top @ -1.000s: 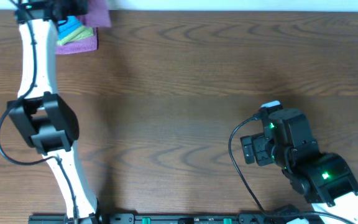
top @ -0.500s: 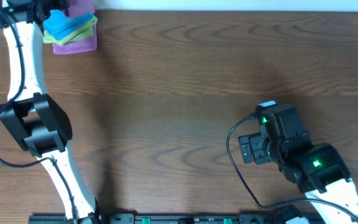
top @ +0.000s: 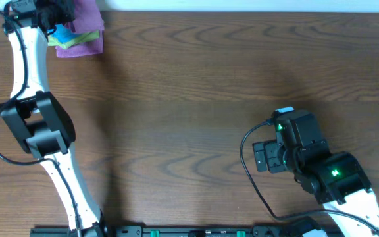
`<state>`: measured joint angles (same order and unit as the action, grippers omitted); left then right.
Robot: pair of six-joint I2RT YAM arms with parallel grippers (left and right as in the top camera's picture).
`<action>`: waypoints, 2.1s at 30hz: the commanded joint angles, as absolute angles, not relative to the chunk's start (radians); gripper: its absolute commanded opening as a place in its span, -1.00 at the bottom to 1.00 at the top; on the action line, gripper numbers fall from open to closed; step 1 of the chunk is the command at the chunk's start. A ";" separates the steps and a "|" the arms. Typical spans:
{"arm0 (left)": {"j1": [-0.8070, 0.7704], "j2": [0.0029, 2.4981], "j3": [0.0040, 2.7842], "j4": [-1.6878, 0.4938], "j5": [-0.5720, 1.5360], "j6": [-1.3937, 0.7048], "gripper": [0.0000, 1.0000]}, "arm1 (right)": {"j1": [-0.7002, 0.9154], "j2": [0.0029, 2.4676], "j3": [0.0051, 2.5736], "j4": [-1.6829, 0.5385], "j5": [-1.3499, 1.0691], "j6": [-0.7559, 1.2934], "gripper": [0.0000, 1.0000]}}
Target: Fold the cloth
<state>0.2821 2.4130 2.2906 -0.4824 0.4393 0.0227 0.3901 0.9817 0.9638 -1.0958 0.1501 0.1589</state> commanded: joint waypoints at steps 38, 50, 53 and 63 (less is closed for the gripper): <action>0.289 2.251 2.322 -0.603 0.080 -0.007 0.91 | 0.385 0.981 0.962 -1.102 0.227 0.270 0.99; 0.150 1.740 2.322 -1.059 0.079 0.022 0.91 | 0.385 0.783 1.078 -1.148 0.315 0.230 0.99; 0.118 1.635 2.321 -1.166 0.078 0.022 0.91 | 0.385 0.677 1.080 -1.174 0.306 0.231 0.99; 0.091 1.304 2.313 -1.399 0.075 0.000 0.91 | 0.385 0.418 1.080 -1.231 0.280 0.231 0.99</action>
<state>0.0944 1.3663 2.3165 -1.3884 0.0780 0.0032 0.3901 0.4335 1.0698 -1.2205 0.2836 0.2440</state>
